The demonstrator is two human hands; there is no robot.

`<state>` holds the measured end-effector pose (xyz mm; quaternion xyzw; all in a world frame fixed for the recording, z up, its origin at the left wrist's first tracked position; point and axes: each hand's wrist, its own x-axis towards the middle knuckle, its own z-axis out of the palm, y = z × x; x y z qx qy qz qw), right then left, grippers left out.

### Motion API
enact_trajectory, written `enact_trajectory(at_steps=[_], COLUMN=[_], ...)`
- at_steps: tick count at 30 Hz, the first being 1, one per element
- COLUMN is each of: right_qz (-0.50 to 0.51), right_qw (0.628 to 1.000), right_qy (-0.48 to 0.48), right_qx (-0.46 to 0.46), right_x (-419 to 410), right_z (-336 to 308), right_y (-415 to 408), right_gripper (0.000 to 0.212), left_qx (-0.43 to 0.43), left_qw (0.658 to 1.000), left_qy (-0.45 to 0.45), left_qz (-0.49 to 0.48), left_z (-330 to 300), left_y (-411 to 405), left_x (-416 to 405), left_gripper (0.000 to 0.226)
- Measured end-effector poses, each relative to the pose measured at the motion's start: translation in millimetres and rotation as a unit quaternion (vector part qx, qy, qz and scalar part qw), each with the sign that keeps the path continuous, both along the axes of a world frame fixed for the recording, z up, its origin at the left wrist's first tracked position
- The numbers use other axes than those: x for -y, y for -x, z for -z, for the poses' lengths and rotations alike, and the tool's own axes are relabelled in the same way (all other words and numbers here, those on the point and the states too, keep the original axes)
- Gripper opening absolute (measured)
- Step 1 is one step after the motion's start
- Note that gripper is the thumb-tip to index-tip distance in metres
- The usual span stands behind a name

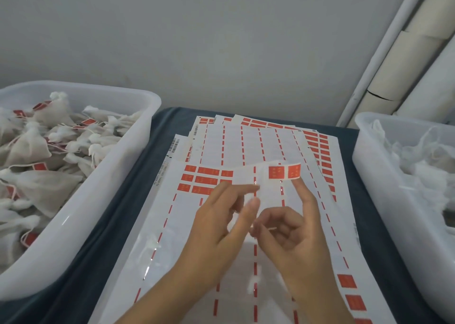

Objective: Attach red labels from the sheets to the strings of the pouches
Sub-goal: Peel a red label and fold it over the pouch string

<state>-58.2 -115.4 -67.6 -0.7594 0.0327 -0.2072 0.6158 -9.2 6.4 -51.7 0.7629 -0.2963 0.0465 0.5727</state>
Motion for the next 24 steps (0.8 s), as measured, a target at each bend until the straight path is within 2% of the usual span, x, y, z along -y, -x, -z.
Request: enact_trajectory(at_steps=[4,7,11,16,19,22,24], right_qz=[0.024,0.055,0.073,0.133,0.066,-0.057,-0.089], right_qw=[0.998,0.996,0.994,0.991,0.997,0.993,0.990], right_qy=[0.059,0.073,0.084,0.032,-0.003,-0.020,0.013], right_qx=[0.006,0.010,0.008,-0.004,-0.050,-0.099,-0.108], right_x=[11.6,17.6,15.5,26.0,31.6,26.4,21.7], right_z=[-6.4,-11.1,-14.4,-17.5,-28.1,-31.4,-25.1], right_y=[-0.1,1.0,1.4,2.0,5.0,4.3,3.3], right_gripper=[0.071,0.063,0.062,0.054,0.044,0.024,0.022], left_qx=[0.032,0.024,0.028,-0.067,-0.126,-0.119,-0.104], left_qw=[0.997,0.994,0.995,0.996,0.991,0.993,0.994], left_qy=[-0.074,-0.109,-0.099,-0.038,-0.019,-0.020,-0.037], left_qz=[-0.007,-0.013,-0.018,-0.038,-0.039,-0.006,0.014], left_z=[6.6,7.5,5.0,3.9,2.2,0.3,-2.1], left_y=[-9.9,-14.7,-15.6,-15.9,-16.2,-13.2,-11.3], left_x=[-2.8,-6.3,-5.8,-6.0,-6.4,-6.6,-6.0], left_gripper=[0.017,0.008,0.008,0.008,0.004,0.012,0.007])
